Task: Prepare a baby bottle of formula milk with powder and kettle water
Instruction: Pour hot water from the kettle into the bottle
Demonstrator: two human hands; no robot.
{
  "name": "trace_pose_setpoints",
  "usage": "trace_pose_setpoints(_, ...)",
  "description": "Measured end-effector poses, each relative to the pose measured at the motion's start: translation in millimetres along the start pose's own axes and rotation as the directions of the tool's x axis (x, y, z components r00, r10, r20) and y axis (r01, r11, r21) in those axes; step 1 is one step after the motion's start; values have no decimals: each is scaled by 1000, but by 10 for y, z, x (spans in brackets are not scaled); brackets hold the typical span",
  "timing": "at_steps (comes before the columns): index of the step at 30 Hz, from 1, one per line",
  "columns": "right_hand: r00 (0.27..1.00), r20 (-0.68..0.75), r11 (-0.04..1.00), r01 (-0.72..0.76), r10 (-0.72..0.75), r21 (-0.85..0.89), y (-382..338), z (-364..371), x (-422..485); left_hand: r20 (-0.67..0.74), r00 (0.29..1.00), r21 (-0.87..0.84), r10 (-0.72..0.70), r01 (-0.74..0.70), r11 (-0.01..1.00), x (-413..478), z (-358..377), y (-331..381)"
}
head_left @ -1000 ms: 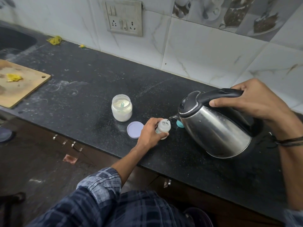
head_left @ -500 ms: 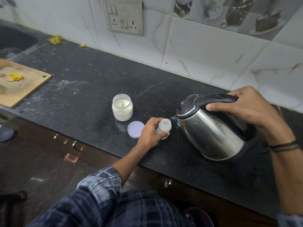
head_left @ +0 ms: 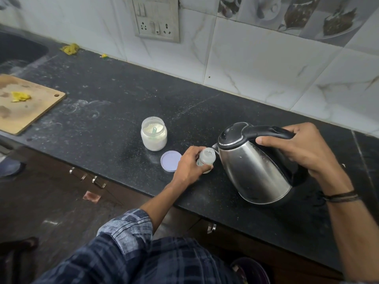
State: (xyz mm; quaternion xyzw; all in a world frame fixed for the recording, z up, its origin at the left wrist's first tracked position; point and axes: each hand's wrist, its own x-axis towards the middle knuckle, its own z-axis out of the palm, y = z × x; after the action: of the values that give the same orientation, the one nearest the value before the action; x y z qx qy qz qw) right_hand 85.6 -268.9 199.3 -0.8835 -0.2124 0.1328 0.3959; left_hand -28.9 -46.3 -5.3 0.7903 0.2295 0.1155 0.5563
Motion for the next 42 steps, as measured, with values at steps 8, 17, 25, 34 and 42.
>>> trace_pose_setpoints(8, 995, -100, 970, -4, 29, 245, 210, -8, -60, -1, 1000, 4, 6, -6, 1000, -7, -11, 5)
trace_pose_setpoints(17, 899, -388, 887, 0, 202, 463, 530, 168, -273, 12, 1000, 28, 1, -2, 1000, 18, -13, -50)
trace_pose_setpoints(25, 742, -575, 816, 64, 346, 574, 732, 330, -435, 19, 1000, 14, 8, -8, 1000, 28, -17, -73)
trace_pose_setpoints(34, 577, -698, 791, 141, 423, 596, 939, 501, -531, 37, 998, 18, 50, -51, 999, 57, -17, -126)
trace_pose_setpoints(42, 515, -749, 803, 177, 416, 568, 1140, 756, -617, 48, 996, 22, 68, -70, 997, 67, -39, -134)
